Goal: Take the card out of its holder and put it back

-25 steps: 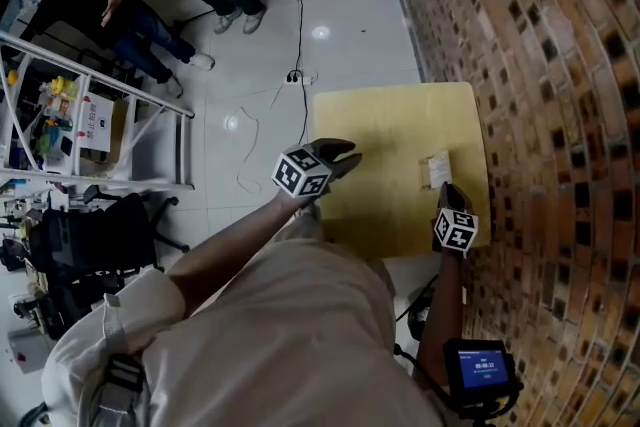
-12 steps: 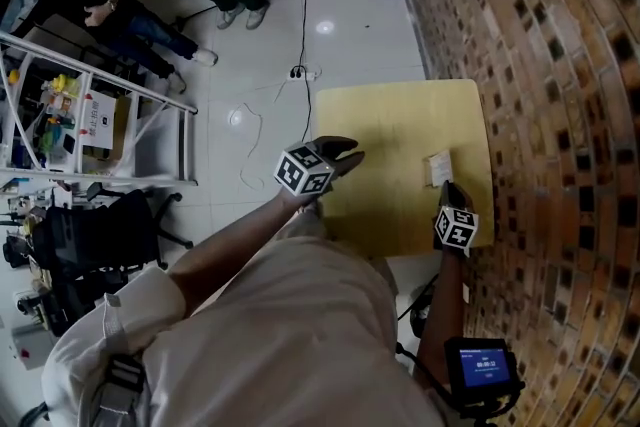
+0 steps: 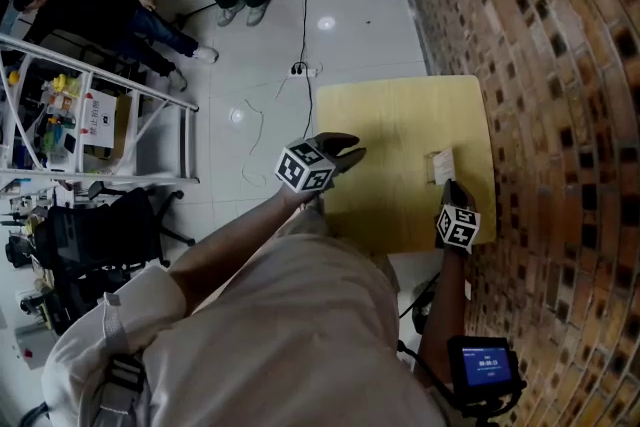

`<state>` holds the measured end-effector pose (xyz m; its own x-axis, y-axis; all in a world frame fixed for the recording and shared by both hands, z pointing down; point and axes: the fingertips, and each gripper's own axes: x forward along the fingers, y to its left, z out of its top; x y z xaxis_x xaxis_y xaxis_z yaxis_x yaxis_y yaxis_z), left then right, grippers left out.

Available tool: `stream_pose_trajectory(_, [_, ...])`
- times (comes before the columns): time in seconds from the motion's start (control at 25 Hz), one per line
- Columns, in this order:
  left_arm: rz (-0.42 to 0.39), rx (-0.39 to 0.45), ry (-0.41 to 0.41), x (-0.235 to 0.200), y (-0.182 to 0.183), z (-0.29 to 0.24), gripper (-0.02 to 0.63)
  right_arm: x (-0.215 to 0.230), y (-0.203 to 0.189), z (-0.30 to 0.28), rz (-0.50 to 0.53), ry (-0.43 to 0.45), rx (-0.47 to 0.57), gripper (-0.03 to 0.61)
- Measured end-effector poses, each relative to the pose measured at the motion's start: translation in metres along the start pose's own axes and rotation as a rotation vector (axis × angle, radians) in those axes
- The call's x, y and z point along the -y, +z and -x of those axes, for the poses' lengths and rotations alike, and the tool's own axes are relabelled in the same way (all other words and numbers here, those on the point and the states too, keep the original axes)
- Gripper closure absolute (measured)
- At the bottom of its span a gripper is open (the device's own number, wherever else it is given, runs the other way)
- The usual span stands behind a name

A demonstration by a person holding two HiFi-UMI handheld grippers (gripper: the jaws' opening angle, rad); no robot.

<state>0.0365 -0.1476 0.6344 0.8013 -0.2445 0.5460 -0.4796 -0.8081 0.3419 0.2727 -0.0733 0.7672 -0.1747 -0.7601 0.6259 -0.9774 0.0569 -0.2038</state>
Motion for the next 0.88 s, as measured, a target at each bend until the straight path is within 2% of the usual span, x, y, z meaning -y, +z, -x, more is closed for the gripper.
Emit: stream_pose_trajectory(0.88, [-0.007, 0.001, -0.001, 0.0037, 0.0033, 0.0013, 0.480, -0.0035, -0.0055, -0.0082, 0.001, 0.000, 0.017, 0.568])
